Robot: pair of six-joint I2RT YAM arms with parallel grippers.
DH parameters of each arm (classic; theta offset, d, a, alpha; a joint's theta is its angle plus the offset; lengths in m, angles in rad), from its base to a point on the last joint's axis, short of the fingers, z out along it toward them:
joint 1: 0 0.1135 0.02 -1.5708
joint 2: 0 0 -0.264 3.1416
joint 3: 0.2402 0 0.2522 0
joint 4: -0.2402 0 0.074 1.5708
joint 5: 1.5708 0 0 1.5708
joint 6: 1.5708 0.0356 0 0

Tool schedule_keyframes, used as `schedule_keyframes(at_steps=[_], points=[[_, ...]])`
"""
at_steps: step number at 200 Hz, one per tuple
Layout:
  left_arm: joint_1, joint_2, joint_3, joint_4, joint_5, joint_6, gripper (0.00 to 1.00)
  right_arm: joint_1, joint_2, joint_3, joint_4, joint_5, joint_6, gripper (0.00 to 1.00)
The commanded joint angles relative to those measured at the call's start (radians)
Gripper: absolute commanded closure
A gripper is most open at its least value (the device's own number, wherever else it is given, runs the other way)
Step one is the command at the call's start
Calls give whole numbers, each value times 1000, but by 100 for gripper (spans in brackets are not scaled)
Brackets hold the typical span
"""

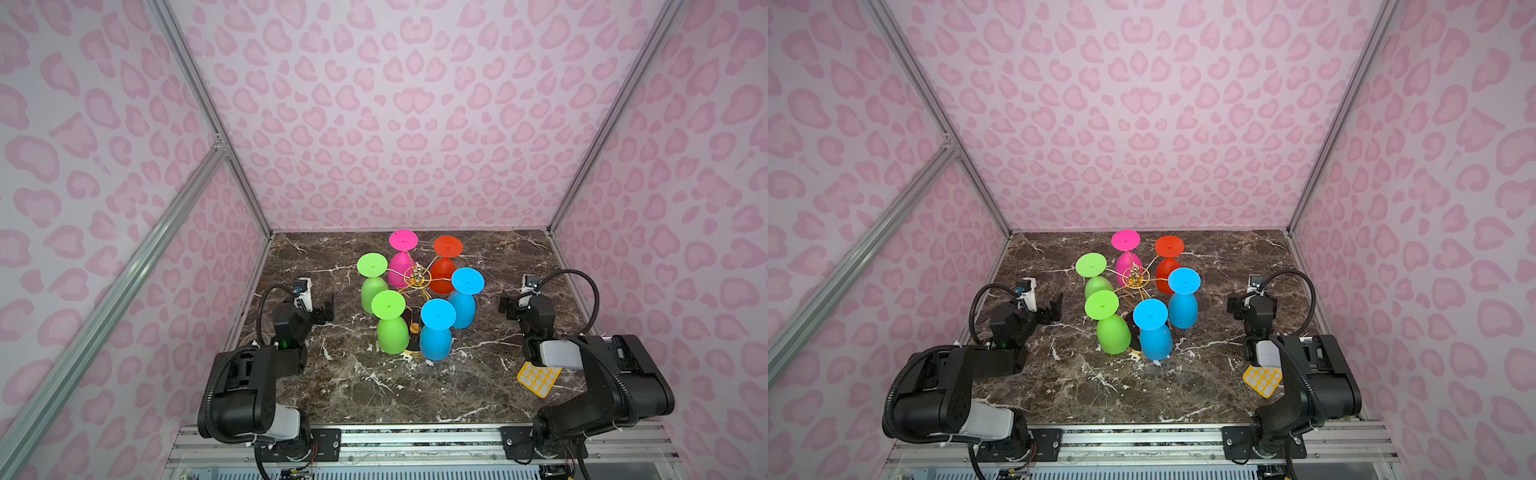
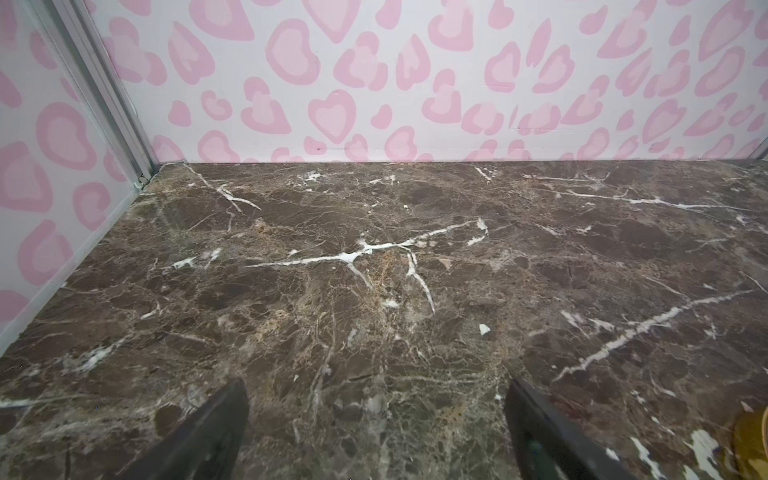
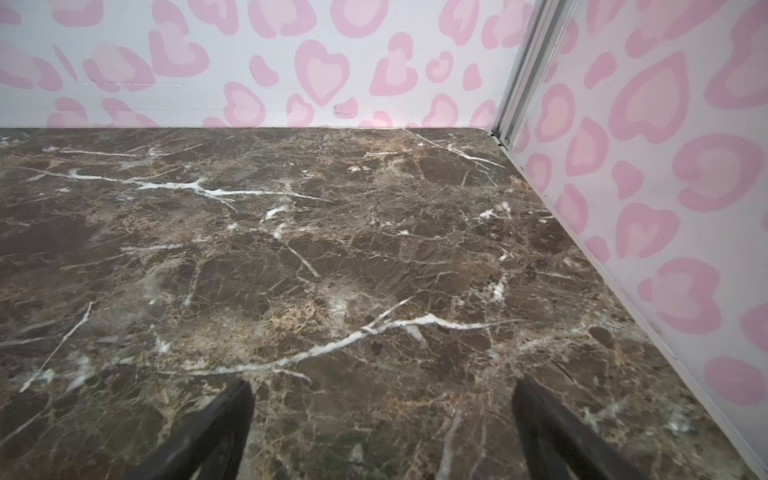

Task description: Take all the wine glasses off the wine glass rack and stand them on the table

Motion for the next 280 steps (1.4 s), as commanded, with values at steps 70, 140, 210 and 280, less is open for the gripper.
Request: schedule_keyframes(at_steps=[70,140,210,280], points=[[0,-1,2,19,-4,6,3,-2,3,-1,36,-3,3,1],[0,0,3,18,-4,5,3,-3,3,0,36,-3,3,1],[0,-74,1,-33,-30,-9,3,1,-91,64,-134,108,38,1],[9,-563,145,-594,-205,-187,3,-242,-467,253,-737,-375,604,2]])
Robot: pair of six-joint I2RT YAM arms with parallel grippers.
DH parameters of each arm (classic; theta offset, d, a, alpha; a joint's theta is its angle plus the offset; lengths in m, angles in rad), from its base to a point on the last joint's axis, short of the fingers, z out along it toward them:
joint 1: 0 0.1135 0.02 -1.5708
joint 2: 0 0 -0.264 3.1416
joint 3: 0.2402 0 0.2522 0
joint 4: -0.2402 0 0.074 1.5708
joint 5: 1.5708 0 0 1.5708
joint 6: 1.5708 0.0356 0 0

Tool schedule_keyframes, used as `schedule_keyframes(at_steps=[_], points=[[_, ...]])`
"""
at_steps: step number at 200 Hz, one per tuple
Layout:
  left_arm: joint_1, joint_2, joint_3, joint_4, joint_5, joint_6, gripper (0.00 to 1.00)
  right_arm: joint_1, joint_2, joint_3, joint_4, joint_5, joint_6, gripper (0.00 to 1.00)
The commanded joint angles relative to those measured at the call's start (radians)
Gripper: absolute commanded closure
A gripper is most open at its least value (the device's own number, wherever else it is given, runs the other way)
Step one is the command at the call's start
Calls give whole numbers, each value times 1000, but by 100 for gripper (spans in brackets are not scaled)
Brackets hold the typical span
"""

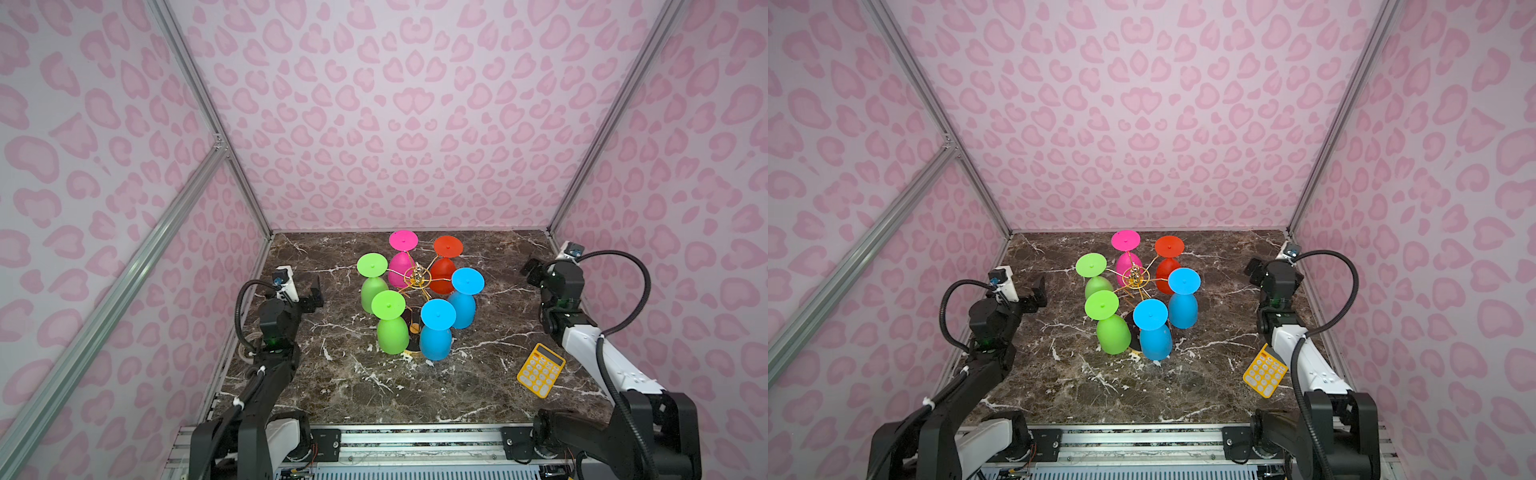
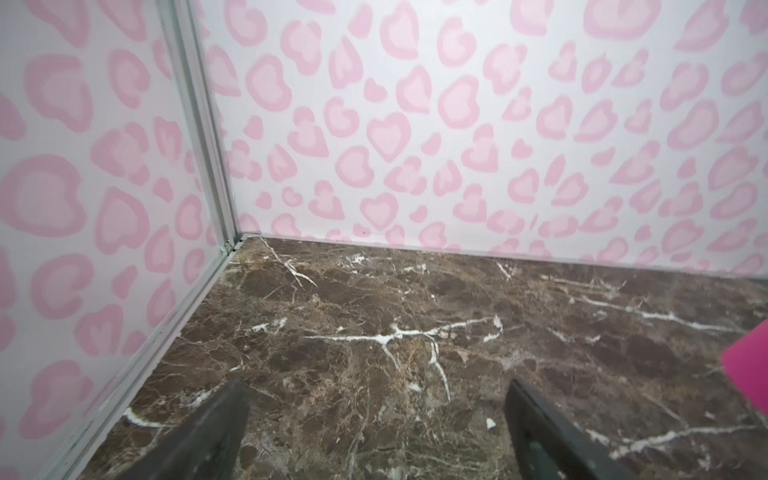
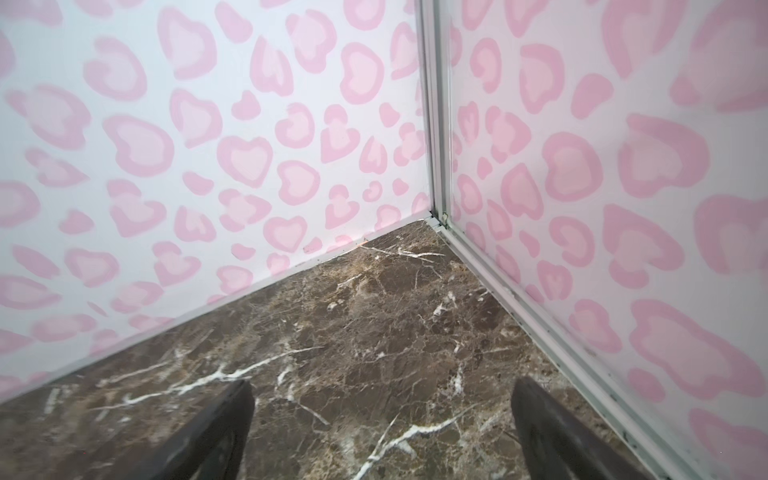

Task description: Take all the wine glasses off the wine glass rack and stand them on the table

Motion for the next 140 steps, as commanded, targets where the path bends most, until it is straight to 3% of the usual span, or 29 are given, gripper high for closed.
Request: schedule_keyframes(at_steps=[1,11,42,60,84,140], points=[[1,-105,56,-227,-52,-83,3,-121,-96,-78,-96,-385,257,3],[1,-139,96,-292,-94,-124,3,-176,-176,-104,-63,-466,326,7],[8,-210,170,-384,-140,-203,3,-187,-373,85,-468,-480,265,14],[10,-230,191,-382,-113,-231,3,-180,-425,171,-609,-577,272,16],[12,-226,236,-403,-115,-265,4,-172,-465,226,-699,-752,331,20],[14,-163,328,-474,-105,-301,4,-106,-562,237,-819,-906,457,31]])
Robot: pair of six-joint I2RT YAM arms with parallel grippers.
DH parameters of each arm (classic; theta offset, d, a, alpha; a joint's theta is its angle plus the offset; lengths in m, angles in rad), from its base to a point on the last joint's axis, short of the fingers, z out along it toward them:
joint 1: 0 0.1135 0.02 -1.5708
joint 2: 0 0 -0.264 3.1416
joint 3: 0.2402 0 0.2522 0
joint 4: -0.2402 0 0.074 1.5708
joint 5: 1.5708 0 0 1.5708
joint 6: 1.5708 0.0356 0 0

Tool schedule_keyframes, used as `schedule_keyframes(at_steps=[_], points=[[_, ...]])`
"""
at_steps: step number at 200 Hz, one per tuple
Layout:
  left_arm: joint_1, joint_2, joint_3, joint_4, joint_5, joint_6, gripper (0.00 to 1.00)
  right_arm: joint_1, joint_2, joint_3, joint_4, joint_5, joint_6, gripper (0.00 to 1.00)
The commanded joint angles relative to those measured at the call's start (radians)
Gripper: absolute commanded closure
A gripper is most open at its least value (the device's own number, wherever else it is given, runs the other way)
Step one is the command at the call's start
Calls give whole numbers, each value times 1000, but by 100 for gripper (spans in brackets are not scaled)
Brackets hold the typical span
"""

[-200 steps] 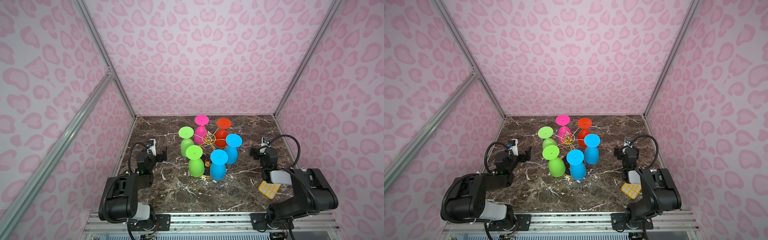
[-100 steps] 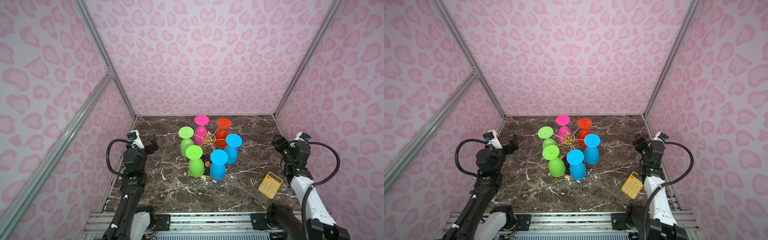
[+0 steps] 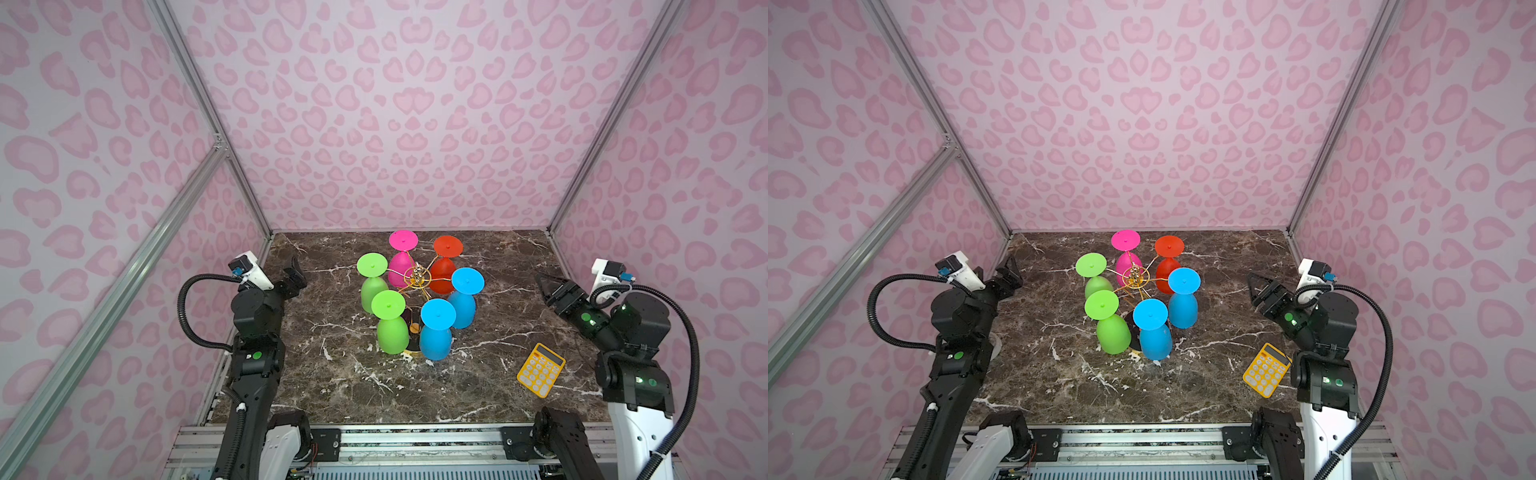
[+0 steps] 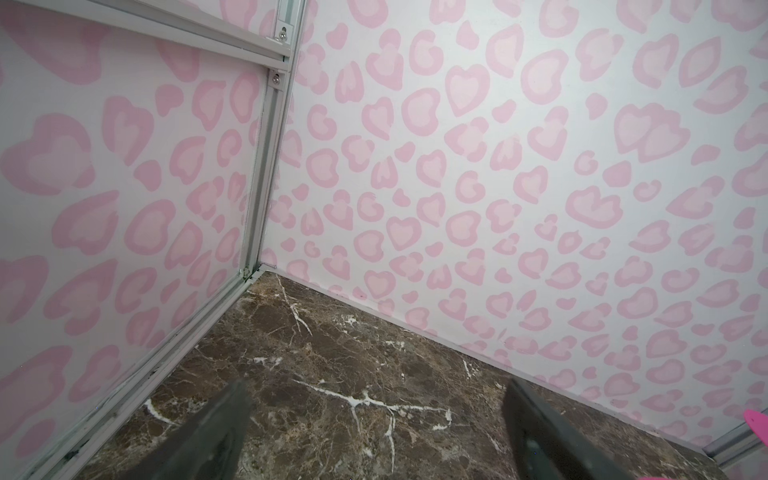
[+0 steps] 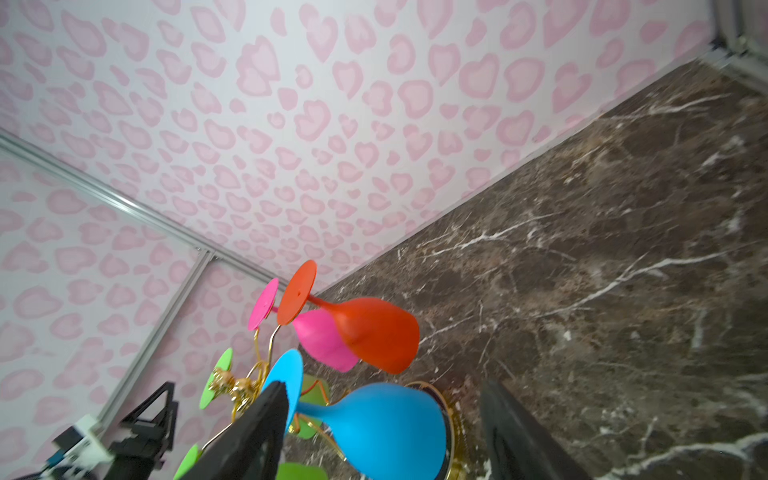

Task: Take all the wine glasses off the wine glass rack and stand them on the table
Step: 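Raise both arms and reach the right gripper toward the nearest light blue glass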

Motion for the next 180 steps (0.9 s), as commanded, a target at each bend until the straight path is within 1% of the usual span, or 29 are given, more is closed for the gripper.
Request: schedule_keyframes(at_steps=[1,15,23,38,46,56,79,104,137,162,180], points=[[1,30,53,-59,-4,-36,4,13,-34,-2,-84,-115,78,31],[1,43,78,-77,12,-34,4,14,-52,3,-119,-147,88,32],[1,40,81,-80,16,-42,4,15,-53,-7,-115,-182,115,33],[1,32,72,-73,16,-60,4,24,-58,-55,-14,-259,221,36],[2,29,66,-72,17,-68,4,35,-59,-78,46,-276,274,36],[3,22,60,-78,16,-72,4,51,-52,-91,89,-283,303,38],[3,7,51,-89,14,-72,4,101,-17,-96,111,-258,313,43],[3,5,53,-94,19,-72,4,196,24,-117,229,-224,369,46],[3,2,53,-98,23,-72,4,333,119,-93,260,-132,336,49],[3,-1,52,-102,21,-76,4,351,171,-76,266,-113,320,52],[3,3,52,-99,28,-80,4,350,196,-103,353,-120,365,55]])
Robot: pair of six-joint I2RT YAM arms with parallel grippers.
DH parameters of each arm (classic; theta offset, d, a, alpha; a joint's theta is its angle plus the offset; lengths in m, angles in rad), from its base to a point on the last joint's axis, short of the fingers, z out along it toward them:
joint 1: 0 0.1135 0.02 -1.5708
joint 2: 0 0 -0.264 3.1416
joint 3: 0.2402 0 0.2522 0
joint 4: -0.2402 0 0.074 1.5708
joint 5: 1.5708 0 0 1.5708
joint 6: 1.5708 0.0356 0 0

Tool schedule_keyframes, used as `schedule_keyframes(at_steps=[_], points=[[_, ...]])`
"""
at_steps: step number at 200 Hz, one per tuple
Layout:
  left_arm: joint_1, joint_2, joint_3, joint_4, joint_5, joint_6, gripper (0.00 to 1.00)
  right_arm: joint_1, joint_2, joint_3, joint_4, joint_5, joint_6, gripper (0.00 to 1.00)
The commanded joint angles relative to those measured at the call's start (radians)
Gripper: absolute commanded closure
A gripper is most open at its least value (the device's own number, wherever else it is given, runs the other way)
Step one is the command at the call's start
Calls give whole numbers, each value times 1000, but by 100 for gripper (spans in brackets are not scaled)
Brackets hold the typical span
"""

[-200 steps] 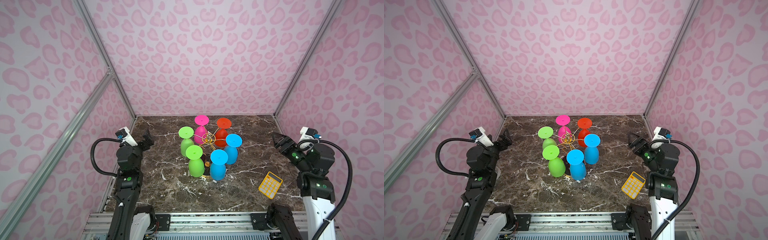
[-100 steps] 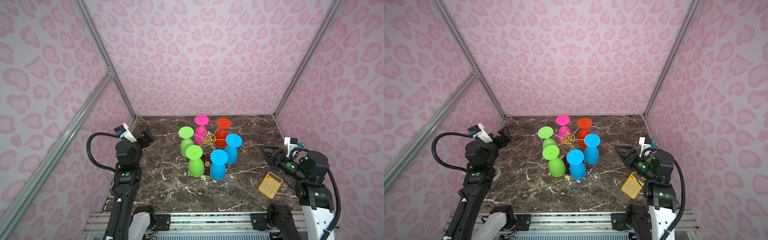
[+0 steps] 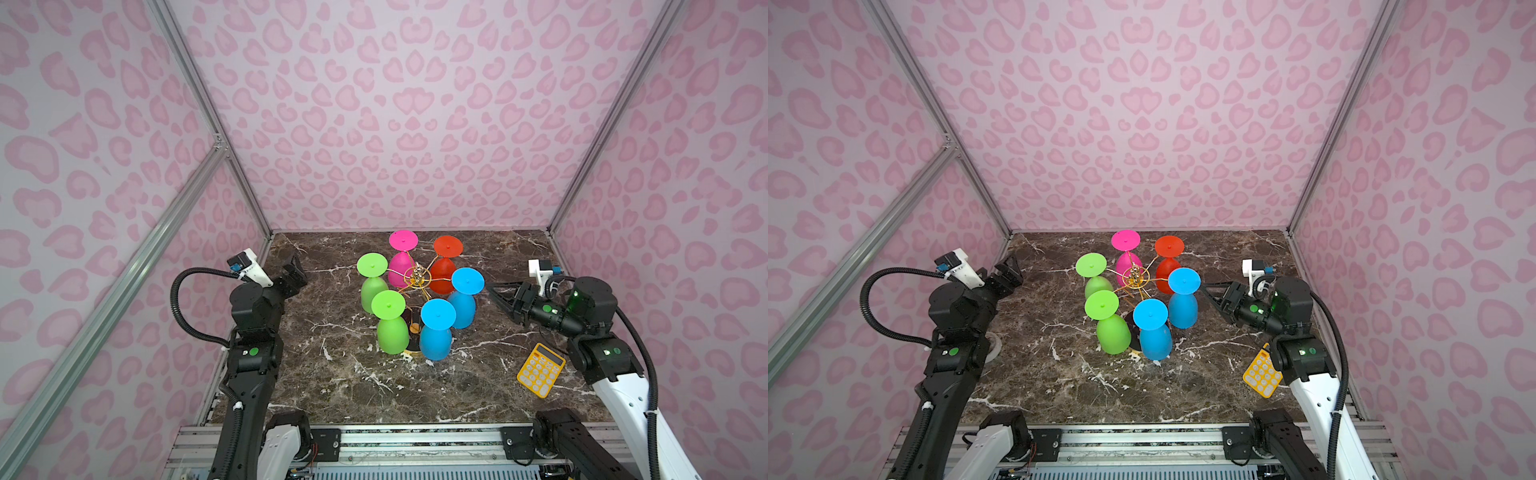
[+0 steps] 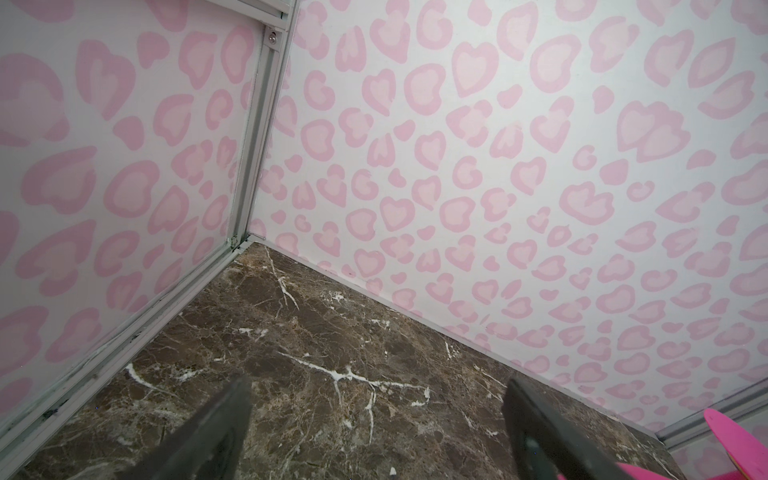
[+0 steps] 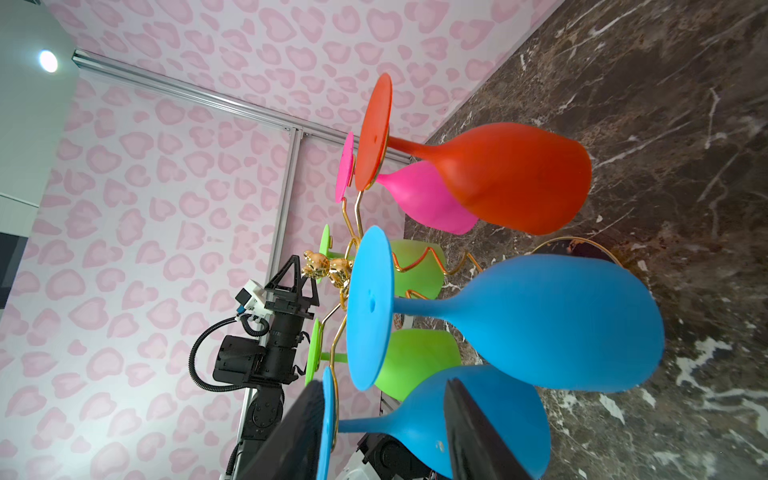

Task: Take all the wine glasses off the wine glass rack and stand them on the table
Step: 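Raise both arms and reach the right gripper toward the nearest light blue glass, then close the right gripper on the light blue glass's base on the rack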

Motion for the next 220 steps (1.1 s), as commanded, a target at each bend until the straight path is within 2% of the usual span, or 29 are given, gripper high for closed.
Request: schedule_keyframes(at_steps=[1,87,142,220], points=[[2,0,-4,7,9,-9,4,3,27,-21,124,15,31,56],[8,6,-11,4,0,-24,4,23,82,-29,196,13,58,63],[12,5,-13,1,1,-27,4,39,99,-54,255,6,94,77],[19,11,-12,0,10,-38,4,39,105,-77,335,-7,160,82]])
